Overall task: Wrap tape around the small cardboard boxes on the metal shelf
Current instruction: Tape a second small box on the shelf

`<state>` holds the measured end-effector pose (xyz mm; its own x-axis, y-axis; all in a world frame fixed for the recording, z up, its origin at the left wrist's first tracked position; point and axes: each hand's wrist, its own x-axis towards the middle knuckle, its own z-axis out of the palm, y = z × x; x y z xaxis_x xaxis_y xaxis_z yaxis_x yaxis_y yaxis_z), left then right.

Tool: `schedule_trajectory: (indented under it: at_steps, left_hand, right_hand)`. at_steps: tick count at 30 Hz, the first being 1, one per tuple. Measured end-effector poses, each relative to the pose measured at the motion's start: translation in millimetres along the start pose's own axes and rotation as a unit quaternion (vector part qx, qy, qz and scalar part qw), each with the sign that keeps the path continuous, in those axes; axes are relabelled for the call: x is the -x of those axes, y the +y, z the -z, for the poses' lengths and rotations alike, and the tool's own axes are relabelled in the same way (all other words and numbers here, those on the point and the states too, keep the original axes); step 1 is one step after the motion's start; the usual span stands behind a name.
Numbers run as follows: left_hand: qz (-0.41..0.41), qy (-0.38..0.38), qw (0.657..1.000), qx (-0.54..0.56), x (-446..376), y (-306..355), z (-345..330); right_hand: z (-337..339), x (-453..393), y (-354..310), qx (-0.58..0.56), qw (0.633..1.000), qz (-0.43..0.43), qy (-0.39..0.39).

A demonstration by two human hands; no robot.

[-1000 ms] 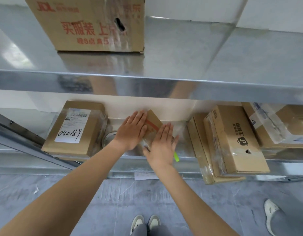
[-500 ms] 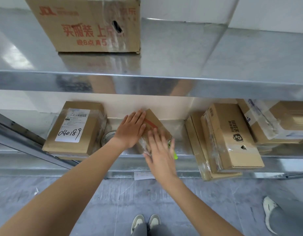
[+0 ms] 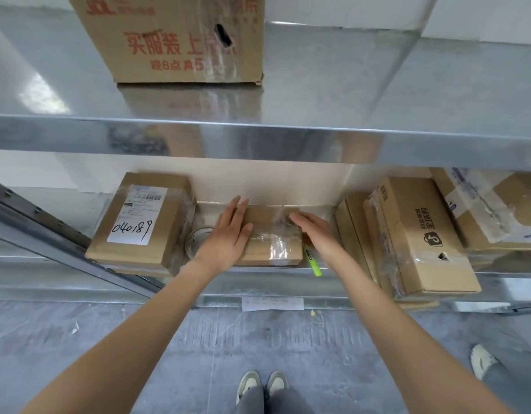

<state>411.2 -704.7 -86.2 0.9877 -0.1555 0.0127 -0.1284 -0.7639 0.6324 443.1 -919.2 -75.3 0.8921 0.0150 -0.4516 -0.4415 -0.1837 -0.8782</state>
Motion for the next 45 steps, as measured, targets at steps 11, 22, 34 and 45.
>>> schedule_trajectory:
  at_steps: [11,22,34,45]
  left_hand:
    - [0.07,0.001,0.995,0.068,-14.1,-1.8,-24.5]
    - [0.08,-0.03,0.996,0.007,-17.7,-3.7,-23.7]
    - [0.221,0.147,0.873,0.409,34.5,23.8,-20.5]
    - [0.286,0.106,0.857,0.415,0.9,26.5,-19.3]
  right_hand:
    - [-47.8,1.5,5.9,0.581,0.788,0.203,0.026]
    - [-39.9,75.5,41.8,0.546,0.789,0.28,0.021]
    - [-4.2,30.4,16.2,0.162,0.969,0.159,0.096]
    - [-38.7,15.0,-1.3,0.536,0.817,0.213,0.004]
